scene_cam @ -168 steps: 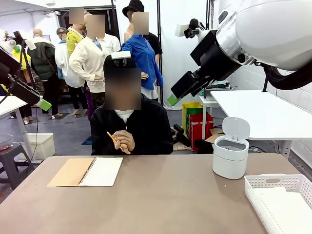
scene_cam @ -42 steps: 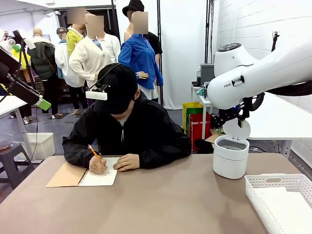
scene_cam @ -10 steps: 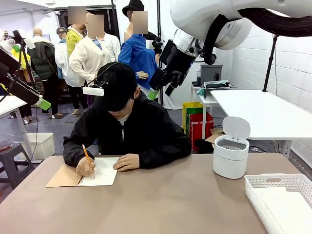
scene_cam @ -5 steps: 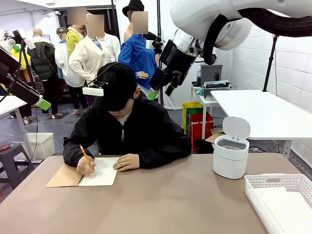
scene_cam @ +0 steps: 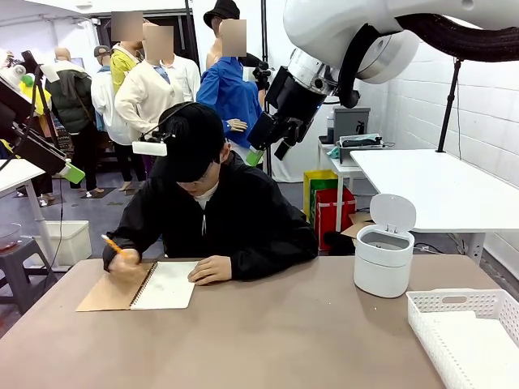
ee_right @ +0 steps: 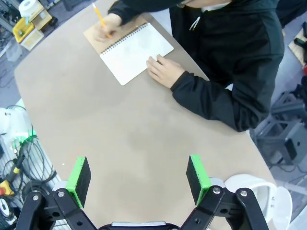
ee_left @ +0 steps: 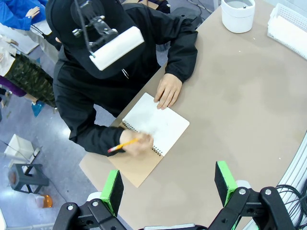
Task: Sort the paper based on its condition.
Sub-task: If a person hands you a paper, place it in the Organizing basket , and if it's crumpled, put it in the Trash can.
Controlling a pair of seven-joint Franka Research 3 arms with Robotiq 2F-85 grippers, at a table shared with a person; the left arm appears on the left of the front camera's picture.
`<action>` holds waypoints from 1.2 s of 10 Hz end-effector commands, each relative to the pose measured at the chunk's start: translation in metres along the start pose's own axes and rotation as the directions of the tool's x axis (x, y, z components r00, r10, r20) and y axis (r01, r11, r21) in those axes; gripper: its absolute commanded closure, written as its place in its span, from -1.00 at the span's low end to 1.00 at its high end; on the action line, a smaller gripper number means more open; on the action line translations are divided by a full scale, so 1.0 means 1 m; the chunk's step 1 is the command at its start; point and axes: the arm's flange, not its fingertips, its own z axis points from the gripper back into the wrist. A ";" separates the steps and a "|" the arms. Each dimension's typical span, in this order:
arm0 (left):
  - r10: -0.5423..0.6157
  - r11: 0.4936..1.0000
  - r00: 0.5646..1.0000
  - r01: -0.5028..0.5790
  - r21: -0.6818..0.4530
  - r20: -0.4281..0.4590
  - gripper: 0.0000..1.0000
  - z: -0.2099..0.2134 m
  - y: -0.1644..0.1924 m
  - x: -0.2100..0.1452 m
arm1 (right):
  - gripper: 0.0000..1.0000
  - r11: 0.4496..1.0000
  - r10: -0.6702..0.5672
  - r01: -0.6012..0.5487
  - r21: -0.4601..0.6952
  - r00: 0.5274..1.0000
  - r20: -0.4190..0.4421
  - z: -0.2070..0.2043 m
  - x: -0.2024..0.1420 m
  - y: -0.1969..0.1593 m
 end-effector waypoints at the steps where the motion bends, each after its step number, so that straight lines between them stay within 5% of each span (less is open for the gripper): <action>1: 0.000 1.000 1.000 0.000 -0.001 0.001 -1.00 0.000 0.000 0.000 | -1.00 1.000 -0.008 0.008 0.010 1.000 0.004 0.001 0.000 -0.001; 12: 0.000 1.000 1.000 0.000 -0.001 0.001 -1.00 0.000 0.000 0.000 | -1.00 1.000 -0.008 0.008 0.010 1.000 0.004 0.001 0.000 -0.001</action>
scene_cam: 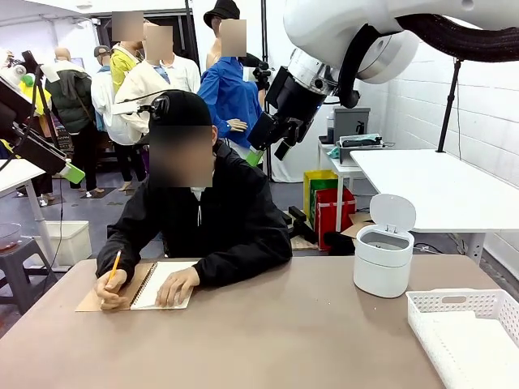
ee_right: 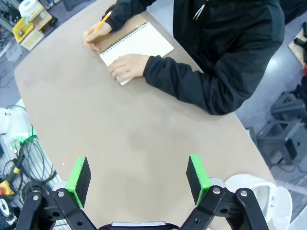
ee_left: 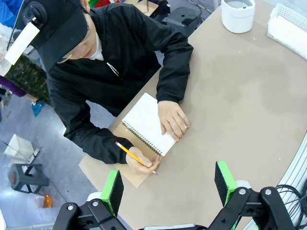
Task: Sort the paper based on its condition.
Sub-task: If a person hands you a paper, place it in the Organizing basket , and if it's crumpled, put it in the Trash can.
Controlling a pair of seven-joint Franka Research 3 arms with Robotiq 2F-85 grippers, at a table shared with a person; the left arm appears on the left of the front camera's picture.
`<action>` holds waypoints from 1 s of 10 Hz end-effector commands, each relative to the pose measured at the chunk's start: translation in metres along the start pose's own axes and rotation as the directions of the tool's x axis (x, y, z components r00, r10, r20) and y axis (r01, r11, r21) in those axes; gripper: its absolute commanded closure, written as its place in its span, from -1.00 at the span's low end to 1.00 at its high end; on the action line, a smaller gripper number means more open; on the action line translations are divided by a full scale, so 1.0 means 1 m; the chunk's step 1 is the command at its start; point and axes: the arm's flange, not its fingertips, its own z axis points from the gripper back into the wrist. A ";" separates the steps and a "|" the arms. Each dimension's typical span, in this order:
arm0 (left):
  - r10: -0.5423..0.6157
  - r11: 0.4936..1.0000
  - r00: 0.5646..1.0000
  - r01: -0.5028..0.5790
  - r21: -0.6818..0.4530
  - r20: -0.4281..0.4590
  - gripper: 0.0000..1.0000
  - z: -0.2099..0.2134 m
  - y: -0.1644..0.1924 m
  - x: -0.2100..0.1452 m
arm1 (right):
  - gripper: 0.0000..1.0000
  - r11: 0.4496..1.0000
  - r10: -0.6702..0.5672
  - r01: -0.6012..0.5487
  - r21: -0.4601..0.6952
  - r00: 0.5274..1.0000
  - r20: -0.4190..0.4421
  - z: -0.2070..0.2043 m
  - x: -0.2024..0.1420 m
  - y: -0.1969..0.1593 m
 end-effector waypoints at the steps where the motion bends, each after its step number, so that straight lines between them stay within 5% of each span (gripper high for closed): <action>1: 0.000 1.000 1.000 0.000 -0.001 0.001 -1.00 0.000 0.000 0.000 | -1.00 1.000 -0.008 0.008 0.010 1.000 0.004 0.001 0.000 -0.001; 10: 0.000 1.000 1.000 0.000 -0.001 0.001 -1.00 0.000 0.000 0.000 | -1.00 1.000 -0.008 0.008 0.010 1.000 0.004 0.001 0.000 -0.001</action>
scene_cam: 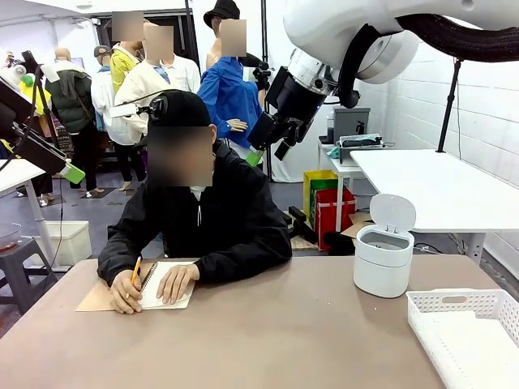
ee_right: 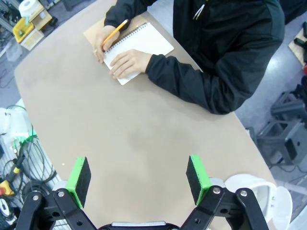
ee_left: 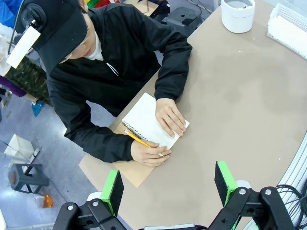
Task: Sort the paper based on its condition.
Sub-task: If a person hands you a paper, place it in the Organizing basket , and if it's crumpled, put it in the Trash can.
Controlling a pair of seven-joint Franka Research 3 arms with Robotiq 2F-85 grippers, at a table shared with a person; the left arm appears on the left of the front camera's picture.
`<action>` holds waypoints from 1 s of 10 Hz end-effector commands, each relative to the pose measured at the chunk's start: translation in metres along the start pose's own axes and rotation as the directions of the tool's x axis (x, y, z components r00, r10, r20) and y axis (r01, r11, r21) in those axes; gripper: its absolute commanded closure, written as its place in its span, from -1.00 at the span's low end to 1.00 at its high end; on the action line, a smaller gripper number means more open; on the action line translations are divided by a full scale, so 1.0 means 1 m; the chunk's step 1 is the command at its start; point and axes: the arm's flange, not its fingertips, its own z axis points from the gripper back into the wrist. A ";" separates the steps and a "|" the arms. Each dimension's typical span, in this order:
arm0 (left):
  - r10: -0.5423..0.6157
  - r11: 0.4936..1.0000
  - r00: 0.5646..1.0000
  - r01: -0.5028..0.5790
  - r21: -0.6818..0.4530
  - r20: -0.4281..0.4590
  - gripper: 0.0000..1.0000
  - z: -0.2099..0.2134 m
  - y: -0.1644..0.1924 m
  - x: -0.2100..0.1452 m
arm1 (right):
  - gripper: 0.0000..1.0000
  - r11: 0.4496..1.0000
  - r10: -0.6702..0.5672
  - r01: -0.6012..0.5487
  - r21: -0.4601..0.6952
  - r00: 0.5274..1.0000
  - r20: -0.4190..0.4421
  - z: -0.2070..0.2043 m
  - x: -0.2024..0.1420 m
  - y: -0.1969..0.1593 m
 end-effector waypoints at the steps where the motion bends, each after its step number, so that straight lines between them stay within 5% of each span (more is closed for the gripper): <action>1: 0.000 1.000 1.000 0.000 -0.001 0.001 -1.00 0.000 0.000 0.000 | -1.00 1.000 -0.008 0.008 0.010 1.000 0.004 0.001 0.000 -0.001; 10: 0.000 1.000 1.000 0.000 -0.001 0.001 -1.00 0.000 0.000 0.000 | -1.00 1.000 -0.008 0.008 0.010 1.000 0.004 0.001 0.000 -0.001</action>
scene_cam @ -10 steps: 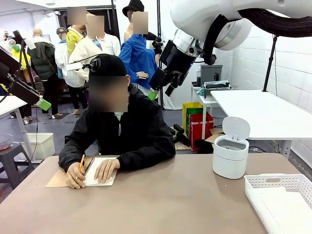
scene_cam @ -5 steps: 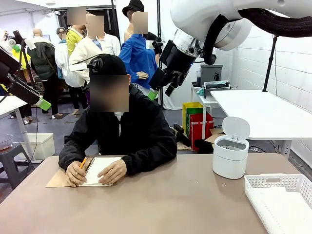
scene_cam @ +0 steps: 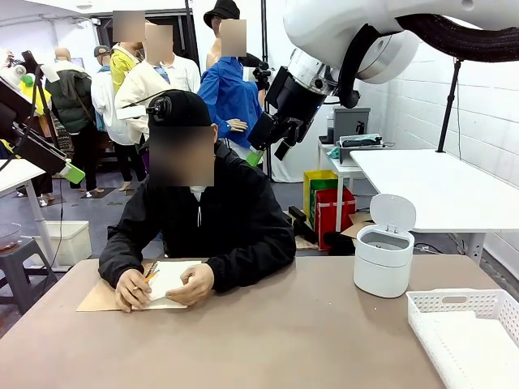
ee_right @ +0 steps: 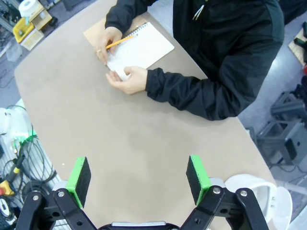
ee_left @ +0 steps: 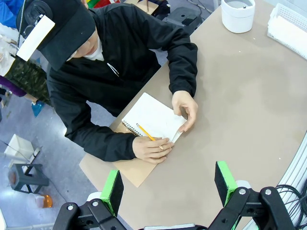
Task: Sort the paper based on its condition.
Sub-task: If a person hands you a paper, place it in the Organizing basket , and if it's crumpled, put it in the Trash can.
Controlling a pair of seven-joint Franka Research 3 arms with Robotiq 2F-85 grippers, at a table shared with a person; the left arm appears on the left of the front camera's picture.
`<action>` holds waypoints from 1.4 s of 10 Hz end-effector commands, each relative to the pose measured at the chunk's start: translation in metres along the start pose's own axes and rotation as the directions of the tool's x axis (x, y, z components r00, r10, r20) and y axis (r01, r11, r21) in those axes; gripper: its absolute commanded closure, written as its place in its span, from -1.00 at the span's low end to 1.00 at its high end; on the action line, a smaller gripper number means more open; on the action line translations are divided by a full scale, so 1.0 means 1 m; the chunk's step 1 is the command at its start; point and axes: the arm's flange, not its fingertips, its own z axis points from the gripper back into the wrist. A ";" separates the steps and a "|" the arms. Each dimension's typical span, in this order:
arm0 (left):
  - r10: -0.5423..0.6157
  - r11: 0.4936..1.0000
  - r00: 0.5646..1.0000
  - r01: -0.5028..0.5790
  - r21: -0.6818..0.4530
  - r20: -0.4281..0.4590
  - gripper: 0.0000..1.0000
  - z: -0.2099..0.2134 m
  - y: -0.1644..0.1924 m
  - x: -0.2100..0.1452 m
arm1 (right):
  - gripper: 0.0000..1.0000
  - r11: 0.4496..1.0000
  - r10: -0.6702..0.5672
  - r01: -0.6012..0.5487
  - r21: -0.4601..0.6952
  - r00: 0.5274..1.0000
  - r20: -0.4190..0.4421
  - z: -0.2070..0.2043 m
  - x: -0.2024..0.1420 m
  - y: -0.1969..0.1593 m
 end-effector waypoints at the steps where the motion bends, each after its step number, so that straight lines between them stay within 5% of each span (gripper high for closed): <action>1: 0.000 1.000 1.000 0.000 -0.001 0.001 -1.00 0.000 0.000 0.000 | -1.00 1.000 -0.008 0.008 0.010 1.000 0.004 0.001 0.000 -0.001; 14: 0.000 1.000 1.000 0.000 -0.001 0.001 -1.00 0.000 0.000 0.000 | -1.00 1.000 -0.008 0.008 0.010 1.000 0.004 0.001 0.000 -0.001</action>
